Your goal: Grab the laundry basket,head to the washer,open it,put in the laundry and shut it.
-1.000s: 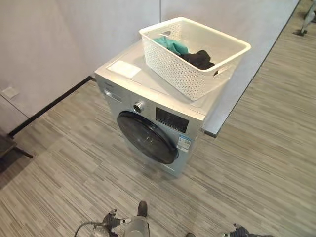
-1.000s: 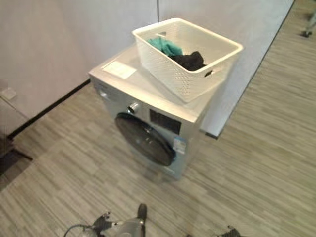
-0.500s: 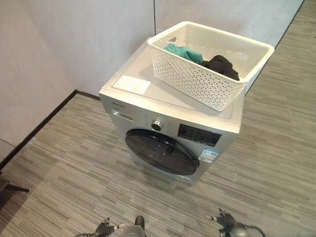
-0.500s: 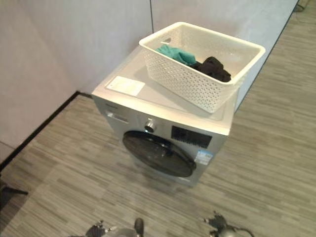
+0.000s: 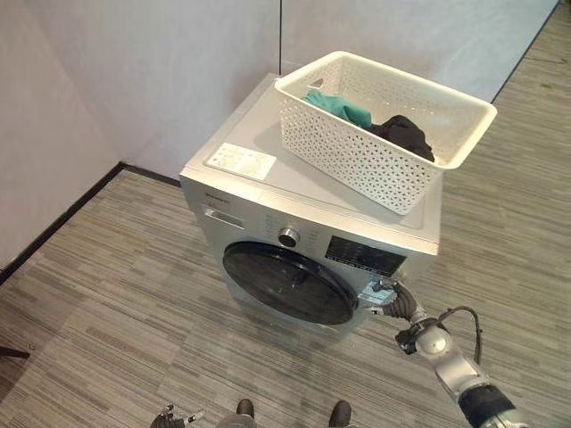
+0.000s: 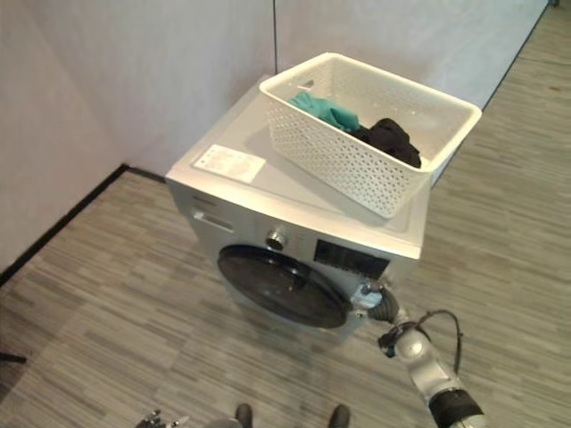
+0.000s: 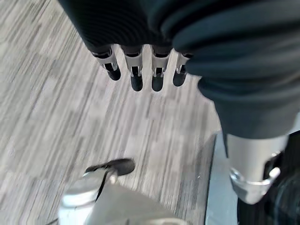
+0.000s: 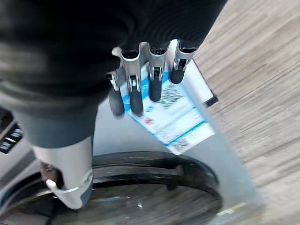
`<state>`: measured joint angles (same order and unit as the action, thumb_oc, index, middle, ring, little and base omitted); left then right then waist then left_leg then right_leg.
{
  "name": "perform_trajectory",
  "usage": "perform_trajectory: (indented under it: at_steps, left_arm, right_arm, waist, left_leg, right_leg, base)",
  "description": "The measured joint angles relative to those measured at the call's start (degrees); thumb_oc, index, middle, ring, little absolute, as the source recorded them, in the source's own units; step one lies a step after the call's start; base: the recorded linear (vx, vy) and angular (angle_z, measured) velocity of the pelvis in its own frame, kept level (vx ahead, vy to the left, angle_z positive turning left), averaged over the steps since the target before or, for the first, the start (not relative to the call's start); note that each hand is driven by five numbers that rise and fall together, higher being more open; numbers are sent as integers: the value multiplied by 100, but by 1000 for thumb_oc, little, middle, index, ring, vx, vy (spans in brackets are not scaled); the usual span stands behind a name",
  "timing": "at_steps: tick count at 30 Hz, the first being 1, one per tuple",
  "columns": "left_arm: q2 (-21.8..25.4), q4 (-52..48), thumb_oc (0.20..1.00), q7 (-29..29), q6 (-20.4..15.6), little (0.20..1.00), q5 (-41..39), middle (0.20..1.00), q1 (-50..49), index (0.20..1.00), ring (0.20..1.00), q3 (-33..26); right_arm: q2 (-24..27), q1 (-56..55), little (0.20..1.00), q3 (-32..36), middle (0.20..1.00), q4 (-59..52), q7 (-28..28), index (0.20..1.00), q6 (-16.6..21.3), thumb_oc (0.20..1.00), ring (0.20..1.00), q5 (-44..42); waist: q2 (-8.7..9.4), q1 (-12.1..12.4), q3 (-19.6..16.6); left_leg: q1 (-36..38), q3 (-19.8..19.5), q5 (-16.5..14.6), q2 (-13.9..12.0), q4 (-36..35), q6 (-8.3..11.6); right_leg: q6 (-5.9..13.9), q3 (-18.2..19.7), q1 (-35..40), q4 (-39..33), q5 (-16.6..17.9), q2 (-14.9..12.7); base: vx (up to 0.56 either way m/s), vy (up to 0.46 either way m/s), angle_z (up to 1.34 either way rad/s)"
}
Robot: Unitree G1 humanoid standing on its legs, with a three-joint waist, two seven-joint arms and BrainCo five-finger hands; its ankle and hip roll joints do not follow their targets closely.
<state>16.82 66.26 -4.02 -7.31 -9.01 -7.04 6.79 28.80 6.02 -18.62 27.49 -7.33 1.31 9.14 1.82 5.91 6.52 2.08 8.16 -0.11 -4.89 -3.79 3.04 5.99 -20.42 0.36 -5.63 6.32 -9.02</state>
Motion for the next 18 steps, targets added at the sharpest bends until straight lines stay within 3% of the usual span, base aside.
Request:
perform_trajectory:
  at_steps: [6,12,16,18]
  left_arm:
    - [-143,-216,1000,6,-1,1000,-1,1000,1,1000,1000,56]
    - [-140,-894,1000,-9,-23,1000,-238,1000,-110,1000,1000,136]
    - [-124,-1178,1000,-28,-117,1000,-419,1000,98,1000,1000,335]
    - [-145,-1217,1000,-52,-177,1000,-543,1000,167,1000,1000,369]
  right_arm:
    - [-70,-163,1000,-8,1000,90,1,1000,6,1000,1000,61]
    - [-116,338,1000,-362,1000,689,-164,1000,70,1000,1000,73]
    - [-120,967,1000,-363,1000,1072,-415,1000,91,1000,1000,70]
    - [-126,1184,1000,-335,1000,1267,-769,1000,130,1000,1000,62]
  waist:
    - [-16,15,-8]
    - [-121,294,85]
    - [-299,418,434]
    - [-483,395,670]
  left_leg:
    - [-138,-298,110,-75,-48,117]
    - [-579,-524,168,-55,66,135]
    - [-1066,-719,208,-32,352,136]
    - [-1313,-933,207,2,489,138]
  right_leg:
    - [-24,-269,-21,1,-59,90]
    - [-28,-461,-248,7,-64,75]
    - [-119,-601,-522,55,68,63]
    - [-129,-838,-558,56,73,23]
  base:
    - [8,-32,22]
    - [-128,-7,20]
    - [-132,58,24]
    - [-21,39,41]
